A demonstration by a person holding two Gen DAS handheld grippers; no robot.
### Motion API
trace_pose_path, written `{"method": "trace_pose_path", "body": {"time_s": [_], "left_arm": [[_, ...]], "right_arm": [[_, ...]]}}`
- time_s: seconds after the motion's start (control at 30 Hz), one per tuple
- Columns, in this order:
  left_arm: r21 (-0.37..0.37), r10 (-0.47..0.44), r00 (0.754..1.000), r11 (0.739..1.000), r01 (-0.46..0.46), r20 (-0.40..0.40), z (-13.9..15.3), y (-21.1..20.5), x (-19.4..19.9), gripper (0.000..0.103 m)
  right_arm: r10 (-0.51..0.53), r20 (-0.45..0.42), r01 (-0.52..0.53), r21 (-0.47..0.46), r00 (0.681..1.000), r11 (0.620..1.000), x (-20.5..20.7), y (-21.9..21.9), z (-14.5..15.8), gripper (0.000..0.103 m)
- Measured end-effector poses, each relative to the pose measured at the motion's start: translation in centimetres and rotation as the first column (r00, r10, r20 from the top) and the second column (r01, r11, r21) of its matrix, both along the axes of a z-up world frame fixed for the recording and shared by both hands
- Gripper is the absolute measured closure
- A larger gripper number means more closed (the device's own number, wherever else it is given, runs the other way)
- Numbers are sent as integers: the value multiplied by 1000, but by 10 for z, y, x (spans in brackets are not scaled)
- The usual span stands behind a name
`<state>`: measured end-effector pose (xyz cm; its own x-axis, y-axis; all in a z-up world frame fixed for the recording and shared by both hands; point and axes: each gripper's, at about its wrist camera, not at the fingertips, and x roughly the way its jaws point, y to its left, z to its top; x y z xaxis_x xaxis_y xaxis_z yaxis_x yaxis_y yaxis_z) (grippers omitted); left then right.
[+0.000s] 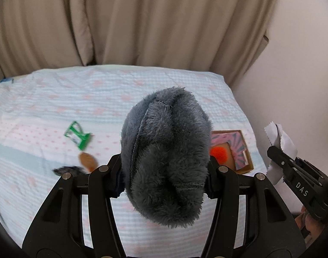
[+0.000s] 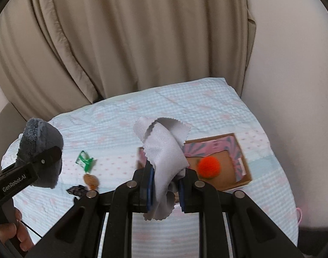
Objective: Organize soft objects
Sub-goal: 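Carry the grey plush and grey cloth over the box and release both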
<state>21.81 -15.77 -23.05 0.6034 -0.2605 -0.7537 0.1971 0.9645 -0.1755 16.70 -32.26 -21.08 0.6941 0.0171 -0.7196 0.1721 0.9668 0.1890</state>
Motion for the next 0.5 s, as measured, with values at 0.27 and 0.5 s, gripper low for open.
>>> {"method": "trace_pose_path", "body": {"time_s": [0.27,0.5], "left_arm": [[35,-46,995,998,49,-88,-51,-85,25,52],[56,-64,974,995,78,-219,-118,-140,63,52]], "right_arm": [[28,-66,-28,10,997,1000,24,-70,-43,86],[51,-170,-45,40,984,998,55,-112,-108,86]]}}
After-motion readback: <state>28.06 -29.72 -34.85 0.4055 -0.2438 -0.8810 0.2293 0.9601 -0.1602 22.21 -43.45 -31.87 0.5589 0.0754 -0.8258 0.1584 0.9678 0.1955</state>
